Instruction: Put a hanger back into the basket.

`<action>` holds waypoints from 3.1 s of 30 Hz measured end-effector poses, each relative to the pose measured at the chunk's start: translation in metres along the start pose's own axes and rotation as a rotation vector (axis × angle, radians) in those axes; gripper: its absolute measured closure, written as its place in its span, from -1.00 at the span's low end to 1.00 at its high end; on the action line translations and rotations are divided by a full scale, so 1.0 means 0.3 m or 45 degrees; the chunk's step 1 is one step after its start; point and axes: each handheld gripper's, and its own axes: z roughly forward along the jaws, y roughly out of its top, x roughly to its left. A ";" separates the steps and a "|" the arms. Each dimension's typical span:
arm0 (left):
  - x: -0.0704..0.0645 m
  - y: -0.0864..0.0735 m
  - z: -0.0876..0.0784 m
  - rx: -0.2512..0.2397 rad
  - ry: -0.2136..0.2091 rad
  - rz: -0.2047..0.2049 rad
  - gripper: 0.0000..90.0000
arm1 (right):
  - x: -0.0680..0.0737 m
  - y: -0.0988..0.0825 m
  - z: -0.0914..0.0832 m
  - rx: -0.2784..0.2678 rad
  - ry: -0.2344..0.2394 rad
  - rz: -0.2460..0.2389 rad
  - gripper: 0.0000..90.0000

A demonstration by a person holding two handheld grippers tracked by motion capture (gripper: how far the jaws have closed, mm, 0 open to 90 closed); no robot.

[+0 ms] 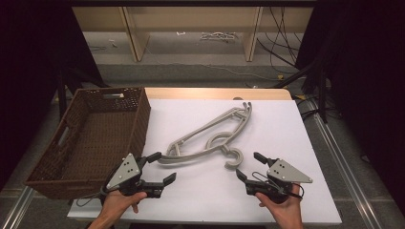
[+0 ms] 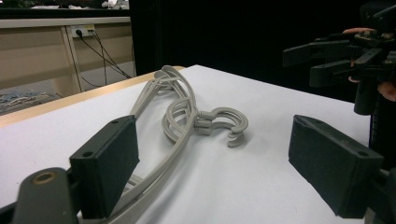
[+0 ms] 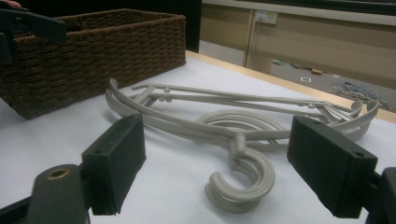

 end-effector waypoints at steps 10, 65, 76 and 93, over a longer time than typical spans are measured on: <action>0.000 -0.002 0.005 0.012 0.002 0.014 -0.65 | 0.000 -0.002 0.006 0.011 0.007 -0.014 -0.54; 0.054 0.045 0.576 0.874 -0.001 0.206 0.00 | -0.020 -0.008 0.010 0.033 -0.015 -0.008 -0.54; 0.091 0.050 0.656 1.030 -0.051 0.172 0.41 | -0.025 -0.008 0.012 0.015 -0.019 -0.026 -0.54; 0.114 0.058 0.659 1.038 -0.096 0.106 0.74 | -0.029 -0.007 0.011 0.018 -0.011 -0.025 -0.54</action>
